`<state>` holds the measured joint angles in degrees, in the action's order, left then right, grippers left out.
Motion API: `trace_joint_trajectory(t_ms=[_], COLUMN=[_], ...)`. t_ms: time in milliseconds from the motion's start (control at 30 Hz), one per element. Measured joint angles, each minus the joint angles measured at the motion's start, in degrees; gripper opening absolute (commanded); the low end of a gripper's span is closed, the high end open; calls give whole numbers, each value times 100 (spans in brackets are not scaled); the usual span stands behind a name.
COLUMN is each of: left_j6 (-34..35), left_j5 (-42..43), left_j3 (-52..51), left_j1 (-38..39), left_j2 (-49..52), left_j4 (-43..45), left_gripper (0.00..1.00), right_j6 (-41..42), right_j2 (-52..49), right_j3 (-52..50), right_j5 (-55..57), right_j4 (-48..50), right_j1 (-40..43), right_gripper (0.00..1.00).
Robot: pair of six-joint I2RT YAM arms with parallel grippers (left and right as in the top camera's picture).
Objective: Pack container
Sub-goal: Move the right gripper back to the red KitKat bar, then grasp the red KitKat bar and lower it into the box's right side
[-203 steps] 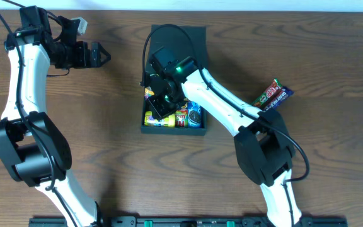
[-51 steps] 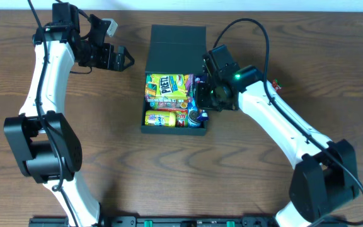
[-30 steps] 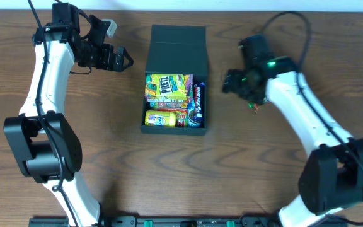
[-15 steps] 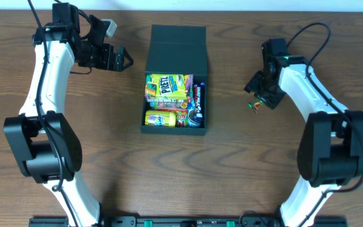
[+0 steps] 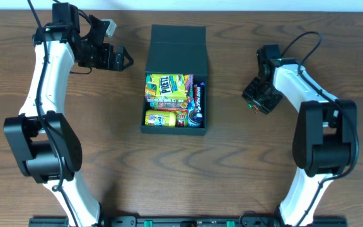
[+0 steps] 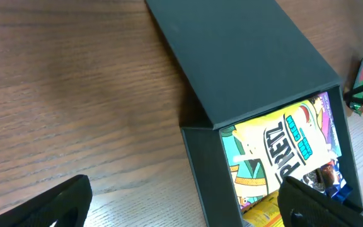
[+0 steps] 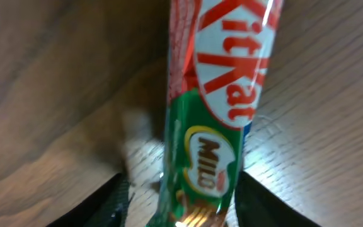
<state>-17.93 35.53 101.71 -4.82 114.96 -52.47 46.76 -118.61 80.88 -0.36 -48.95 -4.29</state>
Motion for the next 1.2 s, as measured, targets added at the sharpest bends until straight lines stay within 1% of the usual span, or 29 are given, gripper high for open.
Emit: trace_joint_trajectory(t_ms=[33, 67, 267, 400, 467, 567, 700, 800, 967, 1200], left_j6=[2, 7, 9, 9, 11, 9, 9, 11, 11, 9], left_j5=[2, 2, 0, 2, 2, 0, 0, 0, 0, 0], left_j3=[0, 0, 0, 0, 0, 0, 0, 0, 0, 0], left_j1=[0, 0, 0, 0, 0, 0, 0, 0, 0, 0], left_j2=[0, 0, 0, 0, 0, 0, 0, 0, 0, 0], left_j4=[-4, 2, -2, -2, -2, -2, 4, 4, 4, 4], left_gripper=[95, 95, 95, 96, 95, 95, 95, 95, 96, 95], right_j6=[-11, -9, 59, 0, -116, -420, -1178, -1528, -1711, -1858], right_j2=[0, 0, 22, 11, 9, 11, 166, 442, 597, 586], right_j3=[0, 0, 70, 212, 411, 1078, 2044, 2337, 2398, 2396], right_j5=[-4, -7, -35, -120, -142, -142, -498, -914, -1281, -1425], right_j4=[-4, -7, -103, -560, -835, -1349, -1585, -1593, -1917, -2256], right_j1=[0, 0, 2, 0, -7, -85, -503, -951, -1589, -2361], right_gripper=[10, 1, 2, 2, 2, 2, 1, 1, 1, 2])
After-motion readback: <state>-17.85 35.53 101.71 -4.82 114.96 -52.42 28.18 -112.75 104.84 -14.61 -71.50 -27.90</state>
